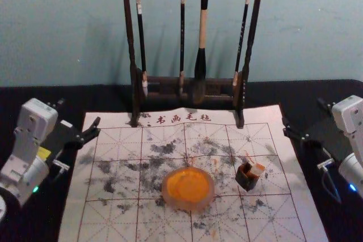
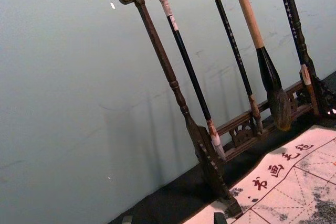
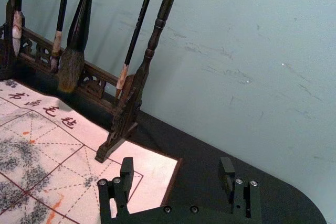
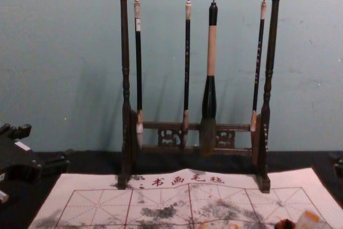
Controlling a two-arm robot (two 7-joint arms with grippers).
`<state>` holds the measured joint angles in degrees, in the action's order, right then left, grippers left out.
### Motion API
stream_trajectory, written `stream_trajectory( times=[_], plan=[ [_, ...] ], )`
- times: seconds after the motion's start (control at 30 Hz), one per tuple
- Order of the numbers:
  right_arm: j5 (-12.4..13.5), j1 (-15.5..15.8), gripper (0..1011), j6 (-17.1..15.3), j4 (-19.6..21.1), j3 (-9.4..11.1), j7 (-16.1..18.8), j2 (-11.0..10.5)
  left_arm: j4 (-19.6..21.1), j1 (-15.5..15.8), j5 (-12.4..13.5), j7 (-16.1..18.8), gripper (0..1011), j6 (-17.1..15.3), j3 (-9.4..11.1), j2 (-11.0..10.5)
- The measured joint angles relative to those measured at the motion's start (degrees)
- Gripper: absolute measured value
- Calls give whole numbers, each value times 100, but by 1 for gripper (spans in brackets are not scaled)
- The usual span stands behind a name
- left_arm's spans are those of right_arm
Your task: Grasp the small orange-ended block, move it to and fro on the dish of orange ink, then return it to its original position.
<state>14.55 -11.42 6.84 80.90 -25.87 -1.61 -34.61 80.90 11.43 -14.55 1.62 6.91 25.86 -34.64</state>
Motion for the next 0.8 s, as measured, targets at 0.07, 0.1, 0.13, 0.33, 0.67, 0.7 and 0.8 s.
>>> stream_trajectory(
  times=[0.07, 0.1, 0.13, 0.33, 0.67, 0.7, 0.8],
  plan=[
    [0, -1, 1003, 2, 0, 0, 0, -1, 0, 0, 0, 0, 1001, 0, 0, 0],
    [0, -1, 1003, 2, 0, 0, -1, -1, 0, 0, 0, 0, 1001, 0, 0, 0],
    [0, -2, 1003, 3, 0, 0, -1, -2, 0, 0, 0, 0, 1001, 0, 0, 0],
    [0, -2, 1002, 6, 0, 0, -1, -3, 0, 0, 0, 0, 1001, 0, 0, 0],
    [0, -2, 1003, 6, 0, 0, -1, -4, 0, 0, 0, 0, 1001, 0, 0, 0],
    [0, -2, 1003, 6, 0, 0, -1, -4, 0, 0, 0, 0, 1001, 0, 0, 0],
    [0, -1, 1003, 7, 0, 0, -1, -4, 0, 0, 0, 0, 1001, 0, 0, 0]
  ],
)
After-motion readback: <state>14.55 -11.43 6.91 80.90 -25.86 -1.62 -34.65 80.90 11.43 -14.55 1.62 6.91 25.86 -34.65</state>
